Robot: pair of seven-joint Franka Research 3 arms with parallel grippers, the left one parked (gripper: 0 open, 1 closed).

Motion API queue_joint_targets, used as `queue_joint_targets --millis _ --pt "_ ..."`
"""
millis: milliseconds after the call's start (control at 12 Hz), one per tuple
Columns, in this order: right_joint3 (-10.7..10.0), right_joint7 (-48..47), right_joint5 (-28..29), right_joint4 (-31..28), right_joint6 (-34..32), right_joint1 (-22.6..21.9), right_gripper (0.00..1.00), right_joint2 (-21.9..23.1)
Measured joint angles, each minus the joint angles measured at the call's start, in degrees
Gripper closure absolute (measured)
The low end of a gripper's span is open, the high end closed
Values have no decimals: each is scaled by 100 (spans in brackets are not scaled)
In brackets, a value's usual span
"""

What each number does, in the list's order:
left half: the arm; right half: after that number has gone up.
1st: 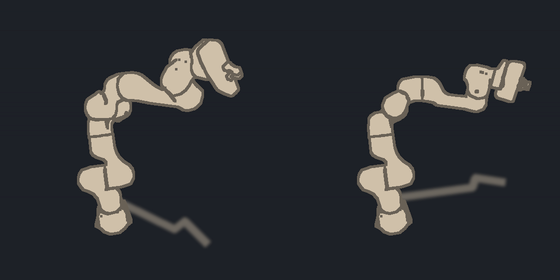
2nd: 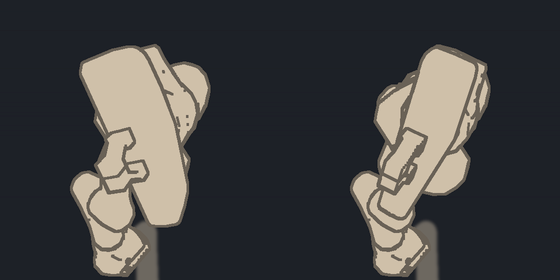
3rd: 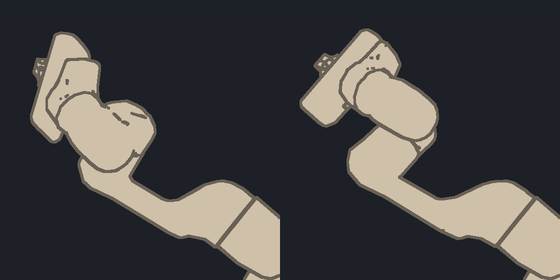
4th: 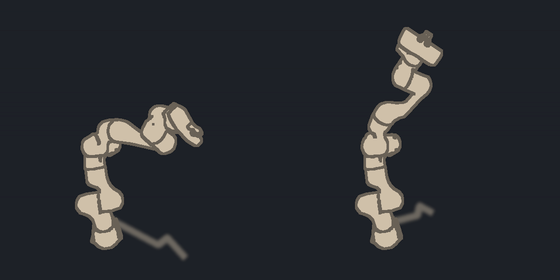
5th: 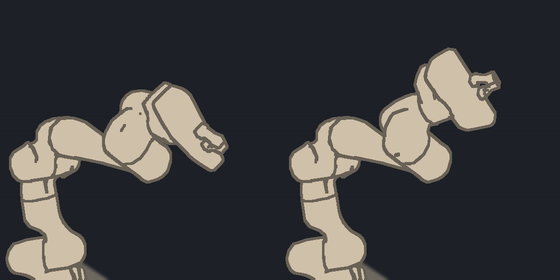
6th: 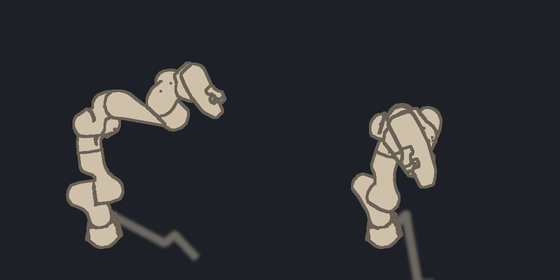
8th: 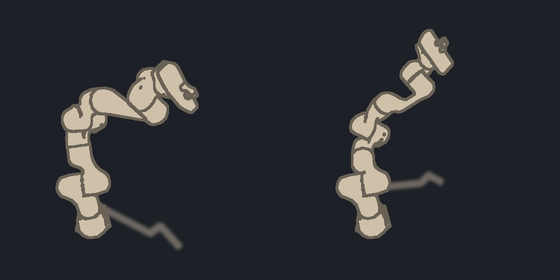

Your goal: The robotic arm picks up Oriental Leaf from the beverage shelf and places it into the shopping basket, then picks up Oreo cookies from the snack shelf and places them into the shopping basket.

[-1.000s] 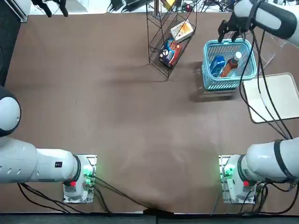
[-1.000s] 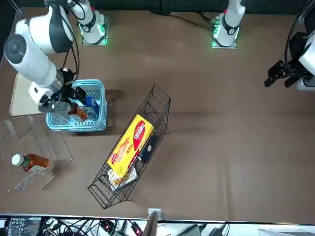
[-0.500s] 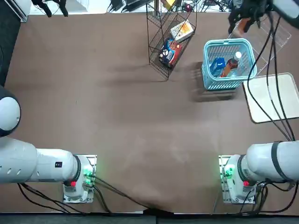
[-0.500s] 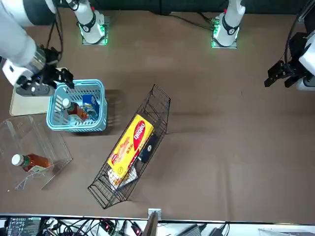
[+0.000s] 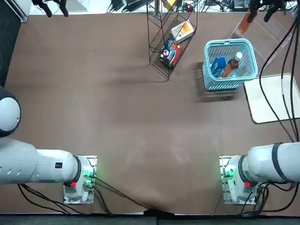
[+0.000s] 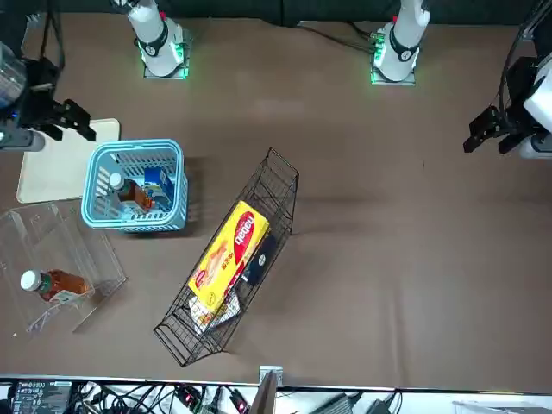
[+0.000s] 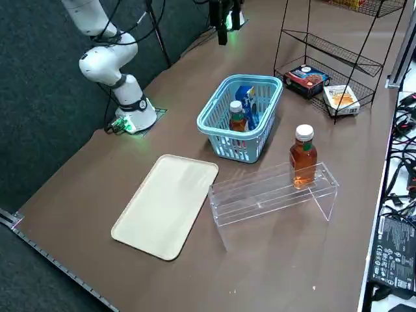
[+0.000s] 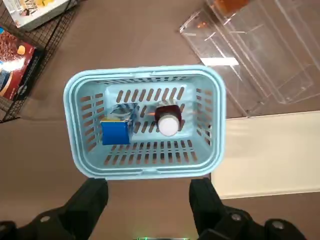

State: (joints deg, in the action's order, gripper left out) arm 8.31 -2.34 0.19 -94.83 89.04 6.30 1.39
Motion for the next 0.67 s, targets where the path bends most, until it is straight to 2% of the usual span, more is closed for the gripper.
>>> queue_joint_targets --millis 83,167,250,417,667 --pt "-254 66 0 60 -31 -171 0 0" --pt "-651 249 0 120 -53 -415 0 -2" --pt "-790 335 0 126 -53 -485 0 -2" --pt "-915 370 0 126 -53 -527 0 -5" --pt "-927 357 0 126 -49 -556 0 -12"
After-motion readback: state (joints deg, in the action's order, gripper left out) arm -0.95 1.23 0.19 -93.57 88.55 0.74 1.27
